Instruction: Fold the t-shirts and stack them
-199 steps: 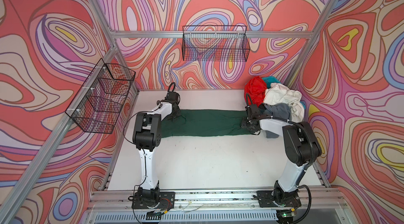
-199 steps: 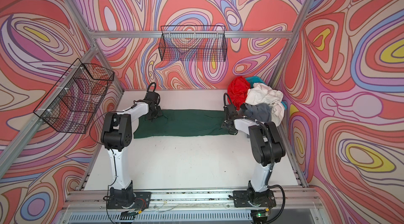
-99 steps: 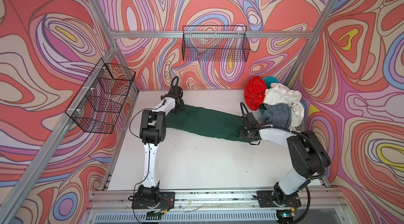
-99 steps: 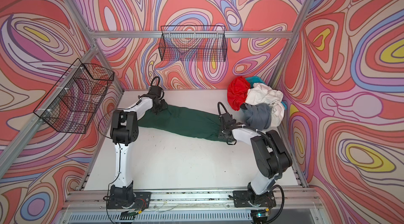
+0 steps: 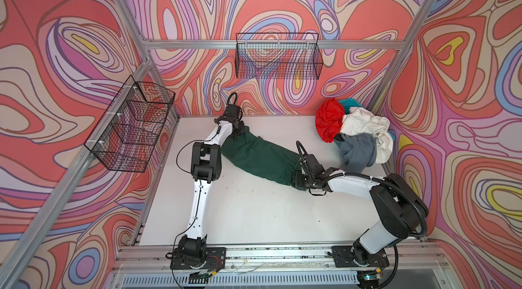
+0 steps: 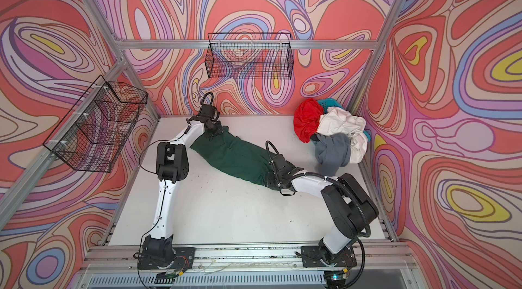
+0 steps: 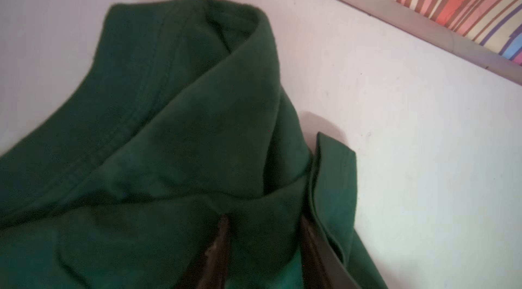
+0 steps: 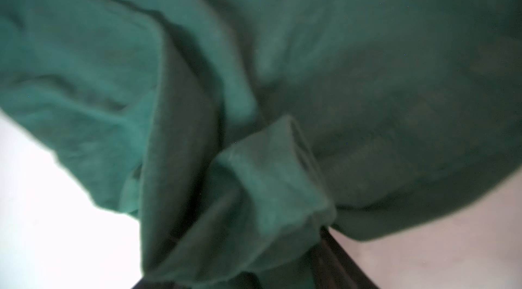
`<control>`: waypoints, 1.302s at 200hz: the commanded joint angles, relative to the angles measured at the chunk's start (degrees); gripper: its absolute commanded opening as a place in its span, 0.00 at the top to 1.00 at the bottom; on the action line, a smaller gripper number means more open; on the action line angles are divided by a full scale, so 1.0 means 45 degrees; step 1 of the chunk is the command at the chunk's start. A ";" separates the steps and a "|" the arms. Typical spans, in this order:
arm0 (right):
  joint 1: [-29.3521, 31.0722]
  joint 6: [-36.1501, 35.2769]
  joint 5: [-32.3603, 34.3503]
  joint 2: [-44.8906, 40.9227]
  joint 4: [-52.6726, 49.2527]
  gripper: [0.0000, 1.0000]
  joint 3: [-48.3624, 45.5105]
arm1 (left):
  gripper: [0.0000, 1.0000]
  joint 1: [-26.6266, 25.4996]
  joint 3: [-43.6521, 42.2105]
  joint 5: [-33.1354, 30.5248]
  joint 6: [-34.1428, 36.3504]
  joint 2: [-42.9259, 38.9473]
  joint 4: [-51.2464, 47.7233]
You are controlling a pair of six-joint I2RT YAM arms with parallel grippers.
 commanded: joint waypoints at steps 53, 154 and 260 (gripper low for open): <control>0.0606 0.0087 -0.0851 -0.1039 -0.5422 0.22 0.1449 | 0.29 -0.0436 -0.1253 -0.0185 0.0927 -0.2548 -0.0748; 0.0599 -0.1475 0.3084 0.3452 -0.6162 0.51 0.7154 | 0.19 -0.0605 -0.8230 -0.1830 0.0861 -0.6717 0.1260; 0.0602 -0.1624 0.3805 0.2657 -0.5442 0.50 0.5200 | 0.20 -0.0452 -0.5467 -0.2054 0.1392 -0.3927 -0.0075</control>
